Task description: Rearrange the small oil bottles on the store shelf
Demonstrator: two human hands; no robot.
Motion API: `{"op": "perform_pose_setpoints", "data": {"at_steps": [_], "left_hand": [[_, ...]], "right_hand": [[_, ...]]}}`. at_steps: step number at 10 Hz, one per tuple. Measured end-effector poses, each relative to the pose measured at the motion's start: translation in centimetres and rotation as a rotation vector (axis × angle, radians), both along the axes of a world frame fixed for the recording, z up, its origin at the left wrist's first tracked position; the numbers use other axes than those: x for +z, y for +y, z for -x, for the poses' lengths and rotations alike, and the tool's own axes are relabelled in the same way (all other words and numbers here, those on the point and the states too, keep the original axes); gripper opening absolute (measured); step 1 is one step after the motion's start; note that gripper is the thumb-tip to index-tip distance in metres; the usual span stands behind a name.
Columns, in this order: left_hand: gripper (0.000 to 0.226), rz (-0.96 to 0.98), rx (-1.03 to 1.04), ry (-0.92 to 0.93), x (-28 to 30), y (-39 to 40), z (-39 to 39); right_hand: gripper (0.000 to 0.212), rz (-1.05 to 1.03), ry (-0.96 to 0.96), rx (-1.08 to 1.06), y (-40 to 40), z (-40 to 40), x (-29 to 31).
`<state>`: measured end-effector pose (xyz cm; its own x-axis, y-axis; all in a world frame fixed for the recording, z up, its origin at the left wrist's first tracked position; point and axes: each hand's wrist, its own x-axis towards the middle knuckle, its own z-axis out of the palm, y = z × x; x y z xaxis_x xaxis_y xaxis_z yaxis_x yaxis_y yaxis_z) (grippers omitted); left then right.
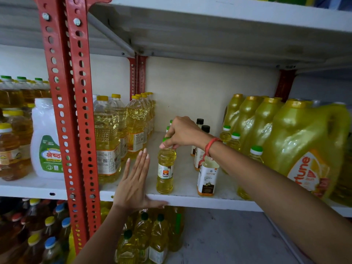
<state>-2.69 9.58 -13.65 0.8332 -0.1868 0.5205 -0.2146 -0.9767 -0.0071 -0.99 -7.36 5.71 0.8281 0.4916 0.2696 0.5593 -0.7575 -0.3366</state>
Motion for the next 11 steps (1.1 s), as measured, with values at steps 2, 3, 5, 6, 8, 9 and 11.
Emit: {"op": "perform_pose_setpoints", "data": {"at_steps": [2, 3, 5, 6, 8, 9, 11], "left_hand": [[0.151, -0.007, -0.007, -0.001, 0.1, 0.0, 0.1], [0.151, -0.008, -0.011, -0.004, -0.1, 0.1, -0.1], [0.152, -0.015, -0.017, -0.007, -0.2, 0.1, -0.2], [0.152, -0.005, -0.018, -0.006, -0.3, 0.1, -0.3], [0.148, 0.012, -0.037, -0.05, -0.4, 0.3, -0.2], [0.129, 0.09, -0.065, -0.119, -0.5, 0.5, 0.3], [0.089, 0.248, 0.002, -0.493, 8.3, -0.6, 0.5]], "right_hand": [[0.04, -0.024, 0.013, -0.007, -0.2, -0.3, -0.2], [0.041, -0.016, 0.012, -0.007, 0.0, -0.3, -0.2], [0.043, -0.027, 0.038, -0.015, 0.0, -0.4, -0.1], [0.043, -0.038, 0.038, -0.019, 0.1, -0.4, -0.2], [0.051, -0.014, 0.018, -0.027, -0.4, 0.0, -0.2], [0.067, -0.029, -0.044, -0.033, -1.6, 0.8, 0.0], [0.063, -0.295, -0.67, -0.178, -7.6, 2.5, 1.5]]}}
